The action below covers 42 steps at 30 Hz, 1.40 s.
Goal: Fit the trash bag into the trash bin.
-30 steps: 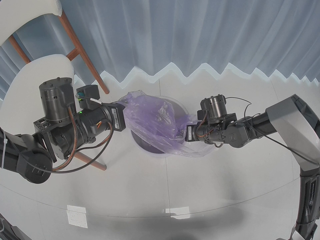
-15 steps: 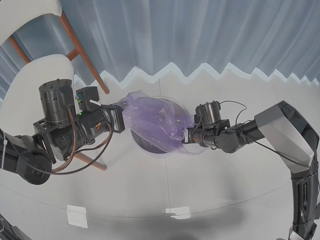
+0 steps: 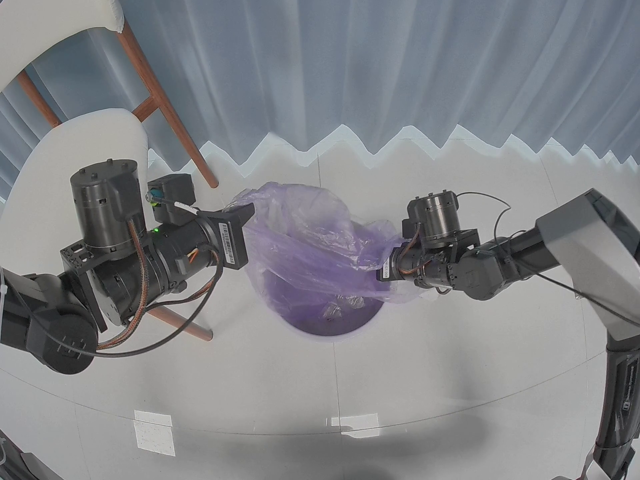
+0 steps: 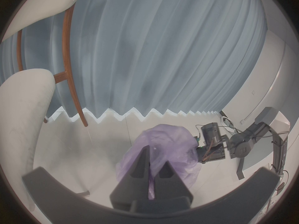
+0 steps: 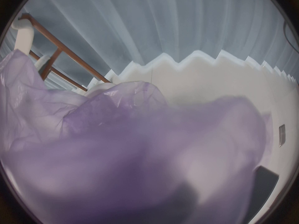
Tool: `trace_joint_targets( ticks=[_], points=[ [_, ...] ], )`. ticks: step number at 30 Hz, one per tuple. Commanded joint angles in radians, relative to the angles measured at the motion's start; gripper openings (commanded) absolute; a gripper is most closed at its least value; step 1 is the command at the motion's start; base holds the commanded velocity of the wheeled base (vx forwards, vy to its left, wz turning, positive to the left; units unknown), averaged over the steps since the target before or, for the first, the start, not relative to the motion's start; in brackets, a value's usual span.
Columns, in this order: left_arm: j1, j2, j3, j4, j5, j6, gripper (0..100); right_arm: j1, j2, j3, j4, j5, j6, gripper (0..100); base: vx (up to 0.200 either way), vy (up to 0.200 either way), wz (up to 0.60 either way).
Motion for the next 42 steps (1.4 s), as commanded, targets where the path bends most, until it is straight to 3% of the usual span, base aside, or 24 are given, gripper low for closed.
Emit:
trace_joint_targets(
  ticks=[1, 5, 10, 18, 19, 24, 30, 36, 38, 39, 41, 42],
  points=[
    [-0.005, -0.017, 0.004, 0.000, -0.001, -0.011, 0, -0.001, -0.172, 0.093, 0.003, 0.015, -0.020, 0, 0.000, 0.000, 0.00],
    [-0.030, -0.029, 0.006, 0.001, -0.002, -0.060, 0, 0.010, -0.296, 0.211, 0.003, 0.027, -0.045, 0, 0.000, 0.000, 0.00],
    [-0.030, -0.061, 0.064, 0.003, 0.004, -0.065, 0, 0.024, -0.424, 0.392, -0.008, 0.113, -0.080, 0, 0.000, 0.000, 0.00],
    [-0.030, -0.207, 0.228, 0.013, -0.002, -0.063, 0, 0.038, -0.527, 0.507, -0.009, 0.115, -0.096, 0, 0.000, 0.000, 0.00],
    [-0.030, -0.244, 0.281, 0.013, -0.005, -0.063, 100, 0.055, -0.551, 0.532, -0.009, 0.115, -0.099, 0, 0.000, 0.000, 0.00],
    [-0.050, -0.314, 0.311, 0.000, -0.070, -0.067, 100, 0.107, -0.579, 0.607, -0.011, 0.107, -0.105, 0, 0.000, 0.000, 0.00],
    [-0.146, -0.392, 0.242, -0.011, -0.122, -0.065, 100, 0.156, -0.576, 0.652, -0.011, 0.081, -0.119, 0, 0.000, 0.000, 0.00],
    [-0.249, -0.529, 0.193, 0.208, -0.119, -0.080, 100, 0.164, -0.577, 0.692, -0.011, 0.078, -0.120, 0, 0.000, 0.000, 0.00],
    [-0.242, -0.572, 0.190, 0.283, -0.125, -0.131, 100, 0.165, -0.577, 0.698, -0.011, 0.078, -0.120, 0, 0.000, 0.000, 0.00],
    [-0.238, -0.626, 0.196, 0.345, -0.125, -0.231, 100, 0.165, -0.579, 0.696, -0.012, 0.078, -0.117, 0, 0.000, 0.000, 0.00],
    [-0.235, -0.652, 0.204, 0.365, -0.125, -0.284, 100, 0.165, -0.580, 0.695, -0.012, 0.078, -0.116, 0, 0.000, 0.000, 0.00],
    [-0.223, -0.693, 0.227, 0.388, -0.123, -0.364, 100, 0.165, -0.580, 0.693, -0.014, 0.076, -0.112, 0, 0.000, 0.000, 0.00]
  ],
)
